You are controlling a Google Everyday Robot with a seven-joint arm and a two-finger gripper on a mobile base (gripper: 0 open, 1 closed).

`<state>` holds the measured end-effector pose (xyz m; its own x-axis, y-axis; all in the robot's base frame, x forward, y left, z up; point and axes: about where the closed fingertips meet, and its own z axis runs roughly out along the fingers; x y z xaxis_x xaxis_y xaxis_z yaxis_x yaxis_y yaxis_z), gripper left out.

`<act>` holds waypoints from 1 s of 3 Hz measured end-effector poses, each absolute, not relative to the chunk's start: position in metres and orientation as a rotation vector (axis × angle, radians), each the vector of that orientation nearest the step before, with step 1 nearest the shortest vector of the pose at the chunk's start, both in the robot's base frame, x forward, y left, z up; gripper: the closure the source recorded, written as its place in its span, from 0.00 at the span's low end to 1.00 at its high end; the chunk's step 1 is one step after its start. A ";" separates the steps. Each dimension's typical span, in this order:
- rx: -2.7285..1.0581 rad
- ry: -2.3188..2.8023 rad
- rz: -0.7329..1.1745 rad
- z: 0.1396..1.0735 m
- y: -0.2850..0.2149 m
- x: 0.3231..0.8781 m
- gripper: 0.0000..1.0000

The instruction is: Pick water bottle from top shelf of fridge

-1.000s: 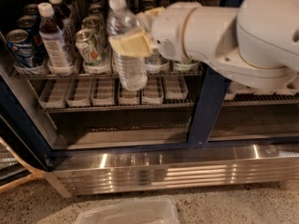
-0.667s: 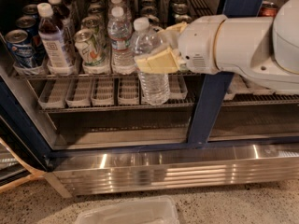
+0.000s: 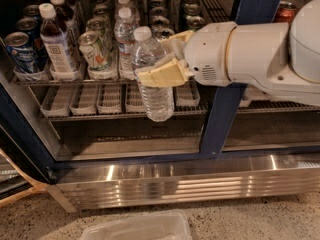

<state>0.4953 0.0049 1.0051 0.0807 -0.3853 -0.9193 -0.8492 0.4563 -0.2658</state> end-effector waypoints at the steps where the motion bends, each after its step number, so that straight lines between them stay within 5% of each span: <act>1: -1.154 1.468 0.523 1.007 0.023 0.457 1.00; 3: -1.088 1.392 0.597 1.020 0.039 0.382 1.00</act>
Offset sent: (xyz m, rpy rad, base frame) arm -0.1342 0.0398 0.0213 0.1984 -0.0603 0.0731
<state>0.3820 0.0394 1.0195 0.1494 -0.2557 -0.9551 -0.8680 0.4287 -0.2505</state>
